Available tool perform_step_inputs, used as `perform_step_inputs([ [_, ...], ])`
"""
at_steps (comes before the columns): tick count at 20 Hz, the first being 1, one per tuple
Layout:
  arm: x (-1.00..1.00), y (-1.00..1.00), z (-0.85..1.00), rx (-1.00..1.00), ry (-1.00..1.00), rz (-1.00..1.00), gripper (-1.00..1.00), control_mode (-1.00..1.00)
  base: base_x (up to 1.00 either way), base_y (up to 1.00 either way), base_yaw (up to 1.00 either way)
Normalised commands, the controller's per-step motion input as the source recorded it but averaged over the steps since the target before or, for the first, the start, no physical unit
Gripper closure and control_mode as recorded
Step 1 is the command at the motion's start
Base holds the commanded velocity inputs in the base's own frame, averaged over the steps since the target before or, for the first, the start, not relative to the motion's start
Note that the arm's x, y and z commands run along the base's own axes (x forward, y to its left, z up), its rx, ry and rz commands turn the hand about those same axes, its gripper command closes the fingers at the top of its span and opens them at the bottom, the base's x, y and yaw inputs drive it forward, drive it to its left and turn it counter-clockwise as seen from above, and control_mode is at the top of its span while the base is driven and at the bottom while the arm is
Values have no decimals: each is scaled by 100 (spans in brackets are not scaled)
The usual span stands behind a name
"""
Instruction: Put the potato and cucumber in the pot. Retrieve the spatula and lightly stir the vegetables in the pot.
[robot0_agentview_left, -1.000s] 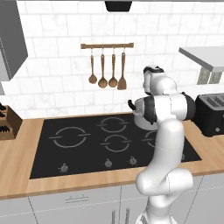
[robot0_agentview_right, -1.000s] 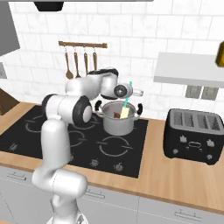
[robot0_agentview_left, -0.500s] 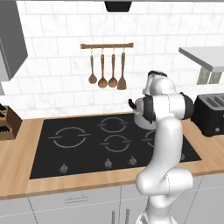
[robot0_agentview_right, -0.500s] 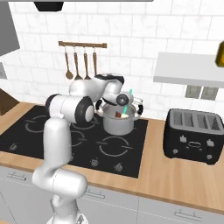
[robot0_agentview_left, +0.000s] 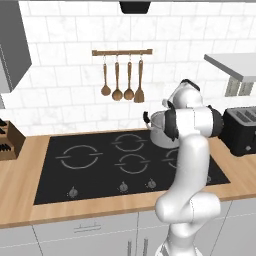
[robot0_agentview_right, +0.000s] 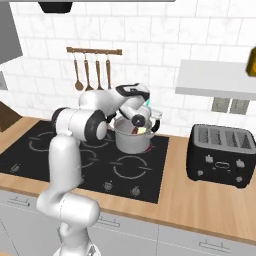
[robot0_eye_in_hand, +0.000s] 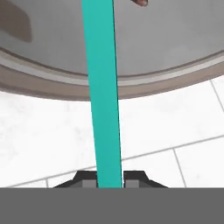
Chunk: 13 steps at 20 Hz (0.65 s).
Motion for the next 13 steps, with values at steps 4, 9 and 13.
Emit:
perform_step_inputs([
  [4, -38, 6, -7, 2, -15, 0, 100, -100, 0, 0, 0],
  [9, -24, 3, 29, 11, 1, 0, 100, -100, 0, 0, 0],
  [13, -11, -6, 61, 11, 4, 0, 100, -100, 0, 0, 0],
])
